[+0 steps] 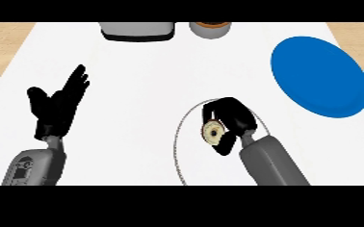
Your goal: Pick the cupcake from the placemat and place it in the plate
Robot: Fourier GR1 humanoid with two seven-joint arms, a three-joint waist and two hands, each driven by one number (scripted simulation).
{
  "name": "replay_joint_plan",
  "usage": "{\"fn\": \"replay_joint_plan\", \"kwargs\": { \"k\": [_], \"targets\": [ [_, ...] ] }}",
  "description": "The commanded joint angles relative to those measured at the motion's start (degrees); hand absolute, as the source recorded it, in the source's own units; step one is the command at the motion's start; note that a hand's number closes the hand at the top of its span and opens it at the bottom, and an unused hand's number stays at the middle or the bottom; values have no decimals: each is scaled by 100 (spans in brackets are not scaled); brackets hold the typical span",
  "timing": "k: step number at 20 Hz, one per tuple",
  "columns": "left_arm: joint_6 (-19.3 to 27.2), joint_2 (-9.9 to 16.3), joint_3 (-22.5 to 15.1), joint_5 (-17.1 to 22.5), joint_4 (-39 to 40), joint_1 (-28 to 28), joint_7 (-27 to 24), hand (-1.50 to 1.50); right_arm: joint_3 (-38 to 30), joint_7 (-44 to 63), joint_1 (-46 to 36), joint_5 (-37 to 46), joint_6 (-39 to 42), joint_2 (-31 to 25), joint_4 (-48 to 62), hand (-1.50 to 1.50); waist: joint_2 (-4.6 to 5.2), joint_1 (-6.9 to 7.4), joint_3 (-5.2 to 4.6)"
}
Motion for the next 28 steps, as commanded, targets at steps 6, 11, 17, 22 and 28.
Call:
{"fn": "replay_joint_plan", "kwargs": {
  "k": [6,11,17,22,28],
  "targets": [
    [89,-122,-53,-128,-21,193,-152,0,-806,558,-758,499,-1367,-132,-314,150,24,-54,16],
    [60,-98,1,-68,-102,290,-120,0,-1088,936,-658,1093,-2419,-441,-1277,150,-4,-141,15],
    [45,-103,-10,-119,-45,113,-56,0,-1619,1682,-695,1232,-2675,-326,-1575,150,23,-56,17],
    [147,-187,-73,-218,-324,390,-36,0,-2416,1420,-454,326,-2464,-734,-1635,150,15,-51,20],
    [-14,-135,-60,-117,-572,397,227,0,-3347,574,-1091,-102,-3085,-1414,177,150,40,26,20]
  ]
}}
